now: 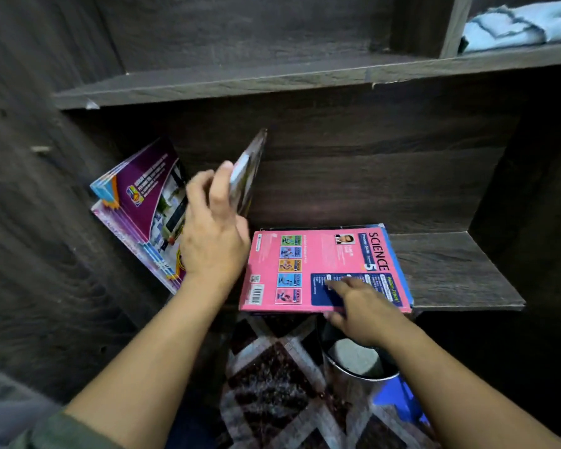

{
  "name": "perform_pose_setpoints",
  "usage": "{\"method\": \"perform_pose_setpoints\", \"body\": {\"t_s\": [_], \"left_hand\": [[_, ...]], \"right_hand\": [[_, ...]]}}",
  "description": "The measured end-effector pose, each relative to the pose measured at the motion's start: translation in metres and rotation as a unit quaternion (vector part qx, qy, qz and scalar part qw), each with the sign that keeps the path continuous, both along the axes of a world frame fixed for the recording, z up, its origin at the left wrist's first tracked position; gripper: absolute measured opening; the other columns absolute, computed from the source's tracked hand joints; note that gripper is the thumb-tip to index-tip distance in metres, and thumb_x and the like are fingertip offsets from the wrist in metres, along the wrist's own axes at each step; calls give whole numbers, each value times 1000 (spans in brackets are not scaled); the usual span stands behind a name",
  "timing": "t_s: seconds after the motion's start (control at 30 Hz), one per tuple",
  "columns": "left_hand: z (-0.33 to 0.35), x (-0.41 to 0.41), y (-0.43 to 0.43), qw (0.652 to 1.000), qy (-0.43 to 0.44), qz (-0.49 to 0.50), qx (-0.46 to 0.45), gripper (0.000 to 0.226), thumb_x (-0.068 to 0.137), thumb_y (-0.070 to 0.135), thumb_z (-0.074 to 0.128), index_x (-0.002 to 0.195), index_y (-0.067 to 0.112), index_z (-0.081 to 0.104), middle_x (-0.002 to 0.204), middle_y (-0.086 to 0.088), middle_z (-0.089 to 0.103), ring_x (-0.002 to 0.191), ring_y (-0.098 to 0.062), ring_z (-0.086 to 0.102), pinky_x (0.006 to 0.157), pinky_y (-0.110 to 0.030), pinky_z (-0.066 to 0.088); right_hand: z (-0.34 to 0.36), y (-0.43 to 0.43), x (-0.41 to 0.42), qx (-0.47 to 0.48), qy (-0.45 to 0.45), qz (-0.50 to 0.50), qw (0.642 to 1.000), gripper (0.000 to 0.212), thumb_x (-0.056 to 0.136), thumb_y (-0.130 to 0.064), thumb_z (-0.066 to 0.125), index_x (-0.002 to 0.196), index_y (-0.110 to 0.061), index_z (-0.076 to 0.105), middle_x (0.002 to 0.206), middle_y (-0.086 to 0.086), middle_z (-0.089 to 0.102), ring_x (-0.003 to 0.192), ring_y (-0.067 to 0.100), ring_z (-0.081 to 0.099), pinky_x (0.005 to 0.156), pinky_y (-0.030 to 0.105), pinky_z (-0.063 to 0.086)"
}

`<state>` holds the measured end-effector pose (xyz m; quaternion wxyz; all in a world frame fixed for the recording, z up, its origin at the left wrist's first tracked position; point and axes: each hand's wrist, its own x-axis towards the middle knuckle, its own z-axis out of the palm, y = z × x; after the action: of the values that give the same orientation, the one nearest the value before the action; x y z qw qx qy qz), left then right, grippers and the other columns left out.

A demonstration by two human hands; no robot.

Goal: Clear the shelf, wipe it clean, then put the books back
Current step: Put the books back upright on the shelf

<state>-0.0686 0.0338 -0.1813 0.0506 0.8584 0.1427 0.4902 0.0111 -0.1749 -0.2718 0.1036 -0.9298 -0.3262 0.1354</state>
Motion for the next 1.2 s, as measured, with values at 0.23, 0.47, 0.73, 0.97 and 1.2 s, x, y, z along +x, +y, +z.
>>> {"method": "perform_pose_setpoints", "body": {"t_s": [0.23, 0.47, 0.73, 0.97, 1.2], "left_hand": [[18, -16, 39, 955, 10, 297, -22, 58, 76, 11, 61, 129, 19, 40, 125, -12, 48, 113, -38, 46, 92, -49, 35], [6, -20, 84, 914, 21, 405, -7, 57, 84, 6, 62, 134, 17, 36, 136, -10, 45, 126, -40, 45, 96, -56, 37], [-20, -11, 10, 964, 201, 168, 36, 85, 68, 32, 74, 143, 20, 37, 155, -14, 22, 139, -42, 20, 107, -57, 21], [-82, 10, -47, 851, 502, -98, 118, 65, 91, 46, 55, 145, 20, 29, 150, -8, 29, 140, -29, 25, 112, -44, 27], [-77, 25, -57, 893, 435, -35, 108, 25, 96, 8, 44, 121, 16, 42, 115, -5, 53, 95, -30, 63, 62, -38, 38]], "right_hand": [[-8, 2, 4, -31, -14, 15, 999, 72, 89, -49, 57, 151, -29, 26, 157, 3, 26, 142, 25, 28, 115, 39, 29], [-11, 1, 8, -46, -41, 21, 998, 73, 88, -38, 62, 151, -33, 25, 154, -1, 28, 140, 23, 31, 112, 38, 33], [-16, -8, 13, -46, -74, -16, 996, 62, 97, -20, 47, 151, -38, 21, 156, 2, 26, 143, 24, 26, 115, 38, 27], [19, -14, 15, 28, -89, 12, 996, 46, 95, -24, 50, 136, -46, 48, 136, -2, 58, 121, 24, 55, 97, 31, 42], [14, -12, 19, 179, -265, -63, 945, 54, 76, -24, 74, 127, -28, 60, 123, 0, 63, 119, 25, 55, 109, 53, 26]]}}
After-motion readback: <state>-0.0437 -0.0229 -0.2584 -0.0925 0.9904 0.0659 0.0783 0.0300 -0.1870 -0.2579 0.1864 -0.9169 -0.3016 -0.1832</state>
